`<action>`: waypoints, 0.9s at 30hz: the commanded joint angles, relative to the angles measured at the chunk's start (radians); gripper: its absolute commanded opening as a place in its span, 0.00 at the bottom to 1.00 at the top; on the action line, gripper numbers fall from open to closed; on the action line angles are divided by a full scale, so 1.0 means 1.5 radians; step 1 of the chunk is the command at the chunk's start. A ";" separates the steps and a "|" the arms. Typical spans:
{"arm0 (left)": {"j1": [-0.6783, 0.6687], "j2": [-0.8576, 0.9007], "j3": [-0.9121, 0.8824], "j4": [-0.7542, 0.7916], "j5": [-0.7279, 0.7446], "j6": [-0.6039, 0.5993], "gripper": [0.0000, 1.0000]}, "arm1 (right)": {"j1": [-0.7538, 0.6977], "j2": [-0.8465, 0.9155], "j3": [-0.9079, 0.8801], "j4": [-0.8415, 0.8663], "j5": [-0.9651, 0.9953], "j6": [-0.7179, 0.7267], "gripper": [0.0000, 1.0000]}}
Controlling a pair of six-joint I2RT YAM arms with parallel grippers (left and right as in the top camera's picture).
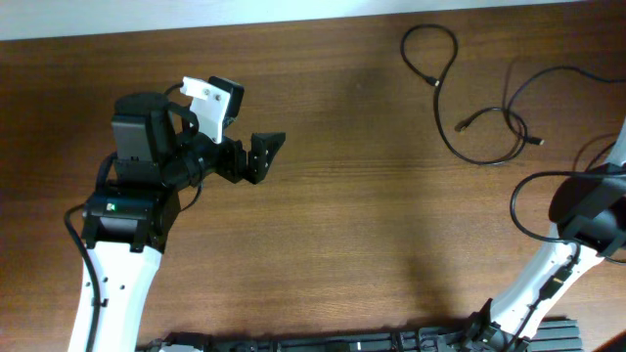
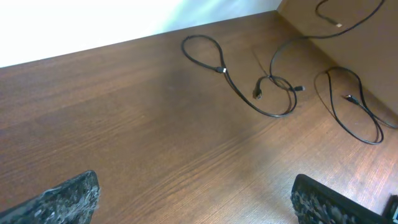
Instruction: Untangle cables
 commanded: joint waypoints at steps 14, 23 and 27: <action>0.001 -0.004 0.002 0.001 -0.003 -0.004 0.99 | -0.053 -0.013 -0.141 -0.022 -0.352 0.068 0.99; 0.001 -0.004 0.002 0.001 -0.003 -0.004 0.99 | -0.024 -0.013 -0.145 -0.083 -0.630 0.068 0.99; 0.001 -0.004 0.002 0.001 -0.003 -0.004 0.99 | 0.010 -0.013 -0.145 -0.085 -0.625 0.060 0.99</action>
